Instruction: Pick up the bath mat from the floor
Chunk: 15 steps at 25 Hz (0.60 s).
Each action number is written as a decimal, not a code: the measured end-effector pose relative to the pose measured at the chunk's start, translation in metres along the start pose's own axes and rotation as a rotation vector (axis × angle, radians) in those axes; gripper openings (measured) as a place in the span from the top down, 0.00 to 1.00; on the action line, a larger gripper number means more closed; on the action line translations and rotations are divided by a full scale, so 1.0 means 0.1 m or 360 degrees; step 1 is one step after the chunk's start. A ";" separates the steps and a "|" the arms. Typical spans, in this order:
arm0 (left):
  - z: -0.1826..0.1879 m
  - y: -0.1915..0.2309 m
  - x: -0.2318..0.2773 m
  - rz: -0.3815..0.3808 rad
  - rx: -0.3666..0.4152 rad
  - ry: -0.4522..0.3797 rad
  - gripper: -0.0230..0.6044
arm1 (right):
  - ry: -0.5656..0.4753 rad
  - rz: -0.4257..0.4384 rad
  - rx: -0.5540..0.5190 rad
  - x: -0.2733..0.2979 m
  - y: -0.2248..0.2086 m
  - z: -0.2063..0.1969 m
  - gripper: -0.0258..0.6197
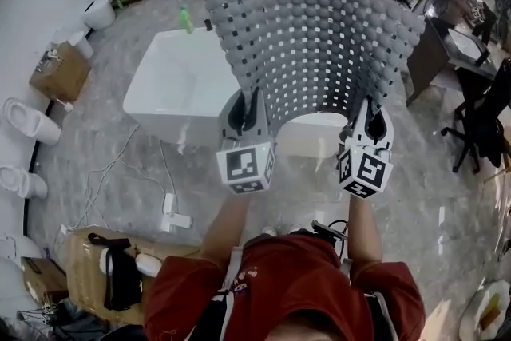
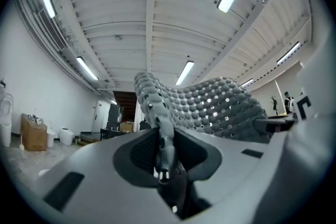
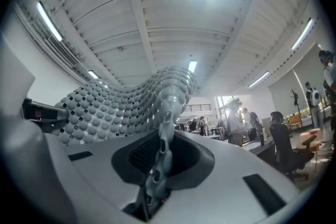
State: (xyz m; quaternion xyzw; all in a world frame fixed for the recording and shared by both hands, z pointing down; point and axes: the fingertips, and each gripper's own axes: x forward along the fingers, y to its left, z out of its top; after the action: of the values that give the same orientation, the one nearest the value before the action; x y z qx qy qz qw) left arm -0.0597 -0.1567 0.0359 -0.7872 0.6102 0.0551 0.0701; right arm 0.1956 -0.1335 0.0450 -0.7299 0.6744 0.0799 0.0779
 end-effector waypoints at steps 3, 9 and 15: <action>0.08 -0.12 -0.01 -0.0011 0.0006 -0.0051 0.82 | -0.0047 -0.0008 0.0003 -0.03 -0.11 0.09 0.88; 0.13 -0.01 -0.10 0.0012 -0.0010 -0.0087 0.82 | -0.0078 -0.0003 0.0009 -0.07 -0.03 0.15 0.87; 0.18 -0.03 -0.14 0.0021 0.0000 -0.0118 0.82 | -0.0091 -0.0005 -0.0005 -0.12 -0.04 0.20 0.87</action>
State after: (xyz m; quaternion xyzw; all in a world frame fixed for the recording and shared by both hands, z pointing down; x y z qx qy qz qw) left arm -0.0603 -0.1391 0.0205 -0.7805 0.6125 0.0849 0.0923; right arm 0.1986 -0.1176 0.0284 -0.7286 0.6705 0.1016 0.0961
